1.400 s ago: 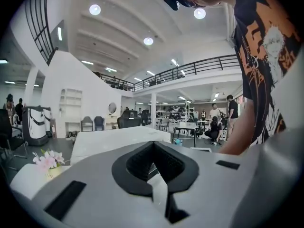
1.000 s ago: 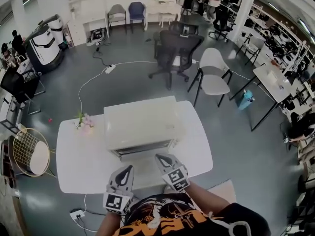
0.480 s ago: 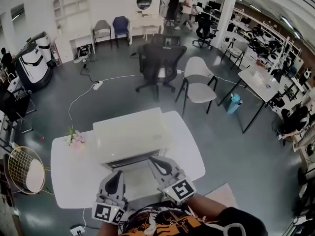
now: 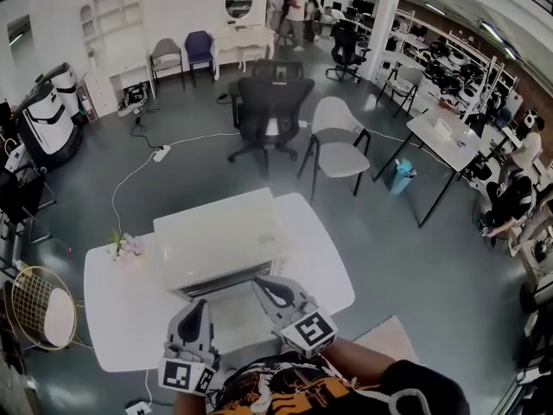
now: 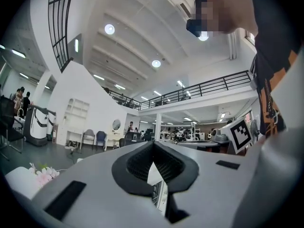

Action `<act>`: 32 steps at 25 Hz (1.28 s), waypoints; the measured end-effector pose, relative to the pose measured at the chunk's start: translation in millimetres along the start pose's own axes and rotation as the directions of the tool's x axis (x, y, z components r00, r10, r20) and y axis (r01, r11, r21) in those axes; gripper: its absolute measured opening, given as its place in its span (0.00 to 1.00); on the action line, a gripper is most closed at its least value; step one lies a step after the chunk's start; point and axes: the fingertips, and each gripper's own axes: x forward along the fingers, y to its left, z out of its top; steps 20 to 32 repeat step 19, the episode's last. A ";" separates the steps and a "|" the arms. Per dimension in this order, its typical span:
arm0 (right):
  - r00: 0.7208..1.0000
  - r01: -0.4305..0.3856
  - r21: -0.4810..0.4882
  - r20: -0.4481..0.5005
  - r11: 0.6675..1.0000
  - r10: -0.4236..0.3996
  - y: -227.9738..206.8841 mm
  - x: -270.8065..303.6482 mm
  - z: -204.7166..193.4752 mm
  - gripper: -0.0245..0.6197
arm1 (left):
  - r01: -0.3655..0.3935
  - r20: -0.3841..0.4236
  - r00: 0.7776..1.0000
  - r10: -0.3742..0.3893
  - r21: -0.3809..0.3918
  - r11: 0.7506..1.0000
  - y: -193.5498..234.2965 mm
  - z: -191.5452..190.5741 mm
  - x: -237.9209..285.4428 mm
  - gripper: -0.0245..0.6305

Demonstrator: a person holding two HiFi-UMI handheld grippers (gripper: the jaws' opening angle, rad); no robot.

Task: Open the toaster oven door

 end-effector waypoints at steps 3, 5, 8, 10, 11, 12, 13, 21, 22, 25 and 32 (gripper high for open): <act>1.000 -0.011 -0.013 0.016 1.000 0.011 0.4 3.4 3.5 0.06 | 0.023 0.016 1.000 -0.022 -0.013 1.000 -2.5 3.3 0.8 0.07; 1.000 -0.015 -0.008 0.015 1.000 0.015 1.1 2.9 3.0 0.06 | 0.033 0.009 0.999 -0.033 -0.008 0.999 -6.0 2.0 0.8 0.07; 1.000 -0.020 -0.002 0.024 1.000 0.020 0.4 2.1 2.9 0.06 | 0.040 -0.002 0.999 -0.040 -0.003 0.999 -7.7 -1.9 2.2 0.07; 1.000 -0.020 -0.002 0.011 1.000 0.020 -0.5 3.0 1.5 0.06 | 0.041 -0.003 0.999 -0.041 -0.007 0.999 -5.8 -3.9 4.1 0.07; 1.000 -0.022 -0.004 -0.003 1.000 0.022 -1.1 3.6 -0.1 0.06 | 0.040 -0.004 0.999 -0.040 -0.010 0.999 -4.9 -5.2 5.3 0.07; 1.000 -0.026 -0.006 -0.013 1.000 0.026 -1.5 4.5 -1.6 0.06 | 0.038 -0.005 0.999 -0.038 -0.013 0.999 -4.2 -6.5 6.2 0.07; 0.999 -0.032 -0.009 -0.018 0.999 0.032 -1.4 5.8 -2.7 0.06 | 0.033 -0.007 0.999 -0.033 -0.015 0.999 -3.6 -7.6 6.5 0.07; 0.997 -0.066 0.003 -0.040 0.998 0.066 2.8 8.0 -5.7 0.06 | 0.004 -0.026 1.000 -0.005 -0.024 1.000 -3.4 -11.2 2.4 0.07; 0.997 -0.066 0.003 -0.040 0.998 0.066 2.8 8.0 -5.7 0.06 | 0.004 -0.026 1.000 -0.005 -0.024 1.000 -3.4 -11.2 2.4 0.07; 0.997 -0.066 0.003 -0.040 0.998 0.066 2.8 8.0 -5.7 0.06 | 0.004 -0.026 1.000 -0.005 -0.024 1.000 -3.4 -11.2 2.4 0.07; 0.997 -0.066 0.003 -0.040 0.998 0.066 2.8 8.0 -5.7 0.06 | 0.004 -0.026 1.000 -0.005 -0.024 1.000 -3.4 -11.2 2.4 0.07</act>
